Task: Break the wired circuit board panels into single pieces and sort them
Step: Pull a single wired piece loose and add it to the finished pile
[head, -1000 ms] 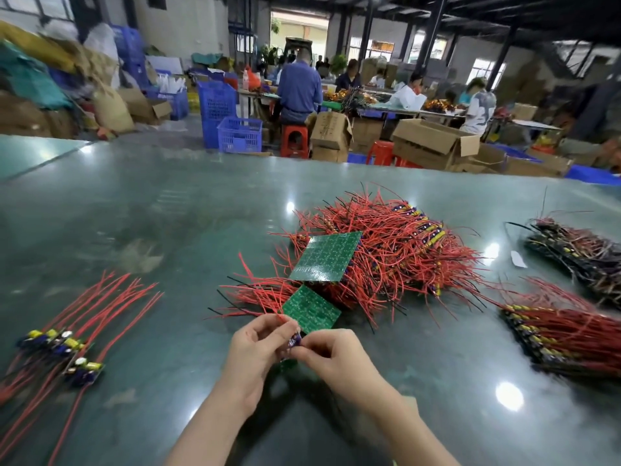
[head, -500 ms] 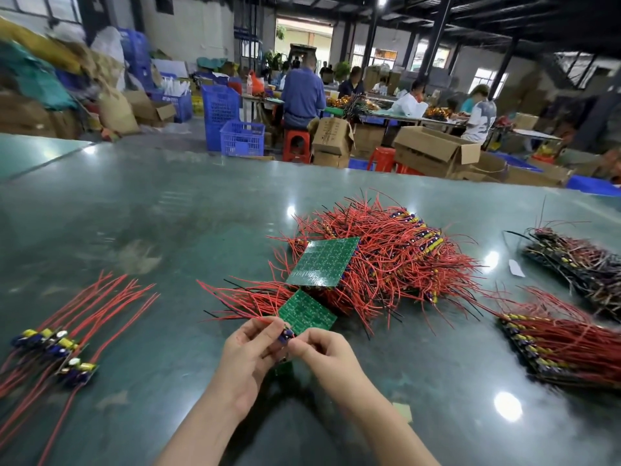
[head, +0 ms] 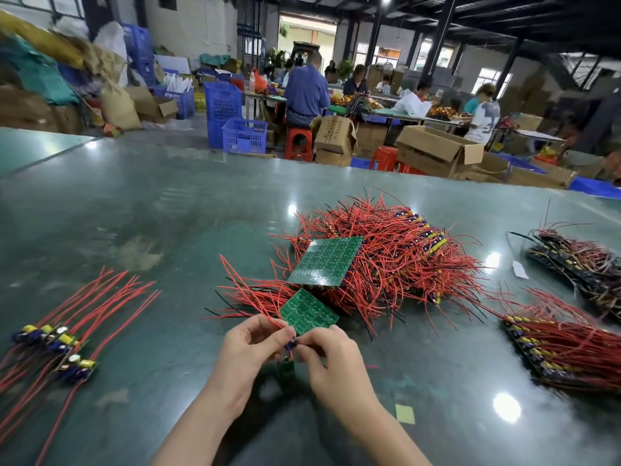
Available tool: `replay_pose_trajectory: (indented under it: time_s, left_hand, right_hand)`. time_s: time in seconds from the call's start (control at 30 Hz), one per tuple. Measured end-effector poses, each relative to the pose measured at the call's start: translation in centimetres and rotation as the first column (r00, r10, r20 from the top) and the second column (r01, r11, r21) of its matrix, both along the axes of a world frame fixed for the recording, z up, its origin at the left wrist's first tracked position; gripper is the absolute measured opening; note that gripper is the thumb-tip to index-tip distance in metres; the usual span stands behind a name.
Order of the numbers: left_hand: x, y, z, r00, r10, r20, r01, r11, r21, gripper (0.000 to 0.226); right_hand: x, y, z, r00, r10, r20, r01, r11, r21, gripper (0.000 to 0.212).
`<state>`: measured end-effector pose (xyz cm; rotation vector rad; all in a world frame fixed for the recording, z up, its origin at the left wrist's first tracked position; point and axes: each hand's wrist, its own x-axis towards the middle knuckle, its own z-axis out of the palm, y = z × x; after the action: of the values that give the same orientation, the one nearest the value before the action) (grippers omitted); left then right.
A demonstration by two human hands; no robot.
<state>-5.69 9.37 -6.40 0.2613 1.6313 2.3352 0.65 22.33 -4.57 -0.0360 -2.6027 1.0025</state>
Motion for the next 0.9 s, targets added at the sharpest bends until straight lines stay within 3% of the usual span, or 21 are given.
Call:
replay_pose_trajectory:
  time_s: [0.13,0.27,0.43,0.63,0.9]
  left_hand:
    - [0.0,0.2,0.1,0.997,0.043,0.067,-0.05,0.993,0.109,0.015]
    - [0.1,0.1,0.2,0.994,0.022,0.111,-0.039,0.988,0.151,0.013]
    - [0.2,0.2,0.2,0.996,0.029,0.087,-0.038,0.994,0.1,0.019]
    - [0.1,0.4,-0.2,0.989,0.098,0.109,-0.112,0.984,0.136,0.018]
    - [-0.1,0.4,-0.3,0.983,0.133,0.124,-0.153,0.973,0.174,0.015]
  right_hand:
    - [-0.1,-0.5,0.7,0.987,0.039,0.157,0.019,0.937,-0.349,0.013]
    - [-0.1,-0.7,1.1,0.95,0.174,0.261,-0.036,0.888,-0.458,0.03]
    - [0.2,-1.1,0.7,0.976,0.07,0.207,0.003,0.943,-0.334,0.037]
    - [0.0,-0.3,0.2,0.97,0.015,0.243,0.023,0.988,-0.153,0.027]
    - [-0.1,-0.3,-0.2,0.963,-0.128,0.237,0.143,0.989,-0.047,0.025]
